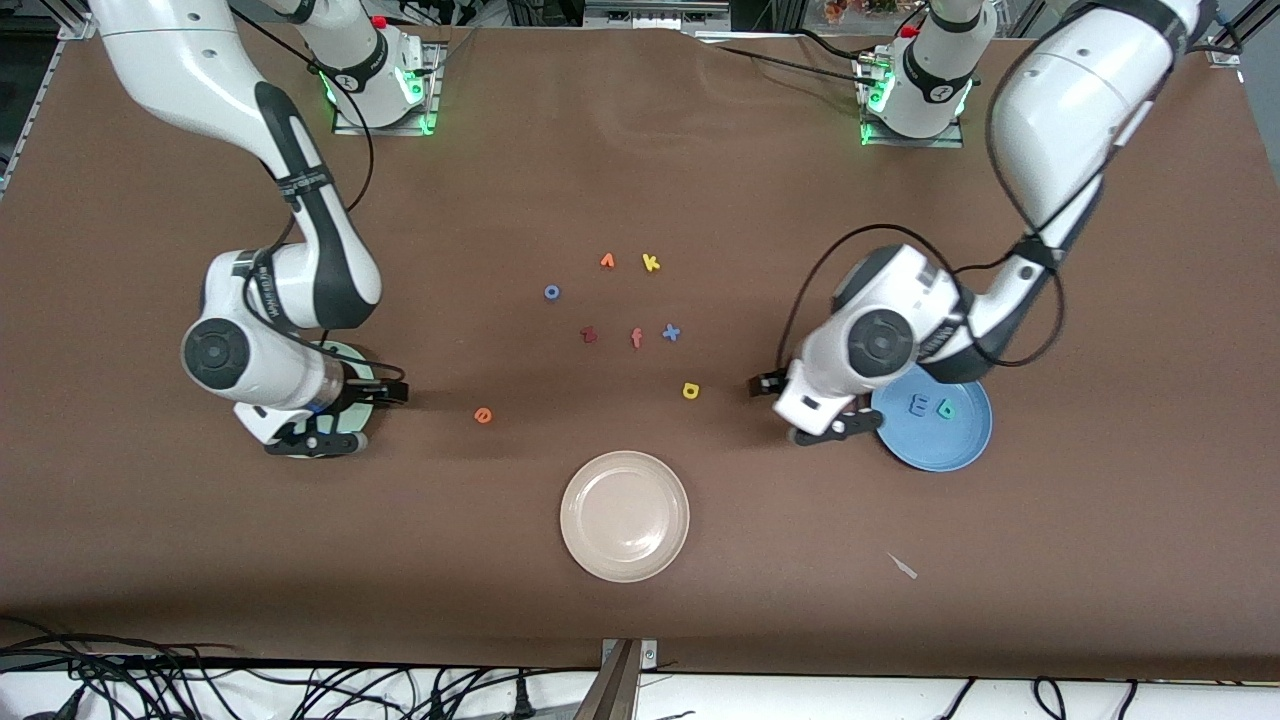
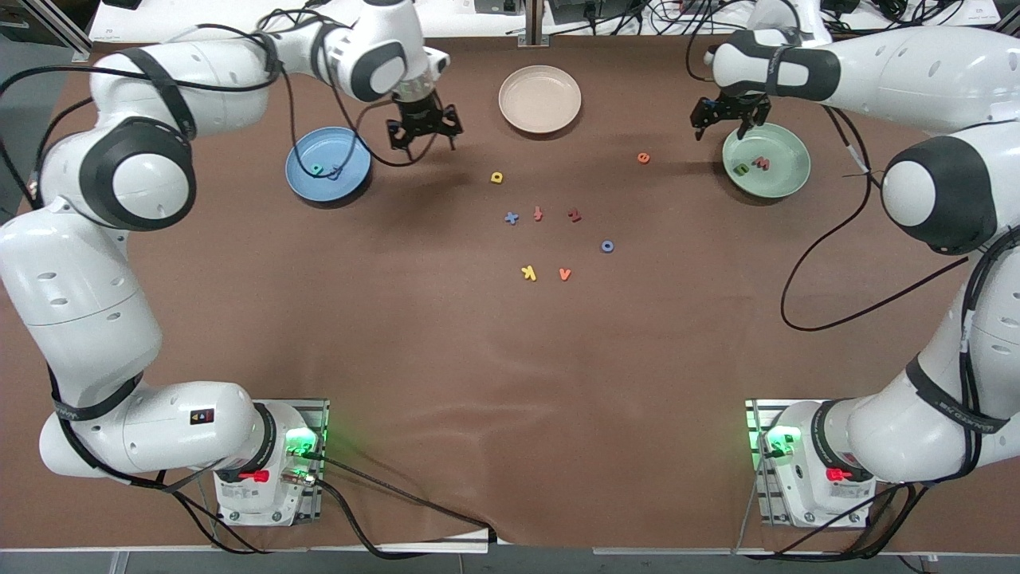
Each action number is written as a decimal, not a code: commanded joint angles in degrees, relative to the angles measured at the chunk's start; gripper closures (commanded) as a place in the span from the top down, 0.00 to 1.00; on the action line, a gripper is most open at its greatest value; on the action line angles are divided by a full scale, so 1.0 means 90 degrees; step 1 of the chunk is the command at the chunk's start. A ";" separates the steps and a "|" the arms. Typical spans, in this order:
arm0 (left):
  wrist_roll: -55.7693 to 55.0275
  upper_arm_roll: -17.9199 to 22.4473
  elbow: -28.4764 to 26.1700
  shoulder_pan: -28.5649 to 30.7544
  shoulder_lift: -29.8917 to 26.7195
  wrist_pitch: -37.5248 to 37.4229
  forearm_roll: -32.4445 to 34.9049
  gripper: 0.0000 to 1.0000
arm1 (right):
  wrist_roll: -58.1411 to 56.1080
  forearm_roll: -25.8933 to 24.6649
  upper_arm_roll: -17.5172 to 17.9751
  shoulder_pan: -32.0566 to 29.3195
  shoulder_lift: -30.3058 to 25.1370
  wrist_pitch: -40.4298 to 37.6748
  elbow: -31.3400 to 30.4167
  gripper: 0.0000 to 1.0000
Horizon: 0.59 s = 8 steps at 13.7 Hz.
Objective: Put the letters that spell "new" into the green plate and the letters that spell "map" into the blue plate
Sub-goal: 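Grasp the yellow o with the left gripper, the orange e with the right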
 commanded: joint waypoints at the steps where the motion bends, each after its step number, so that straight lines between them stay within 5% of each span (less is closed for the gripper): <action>1: -0.0710 0.0394 0.0067 -0.0692 0.0108 0.0373 -0.0091 1.00 | 0.0573 0.0039 0.0018 0.0304 0.0425 -0.0025 0.0490 1.00; 6: -0.2739 0.1653 0.0224 -0.2351 0.0411 0.1416 -0.0063 1.00 | 0.1813 0.0039 0.0173 0.0676 0.0796 0.0696 0.0589 1.00; 8: -0.2929 0.1968 0.0243 -0.2686 0.0470 0.1575 -0.0111 0.88 | 0.2185 0.0020 0.0339 0.0686 0.0952 0.0921 0.0656 1.00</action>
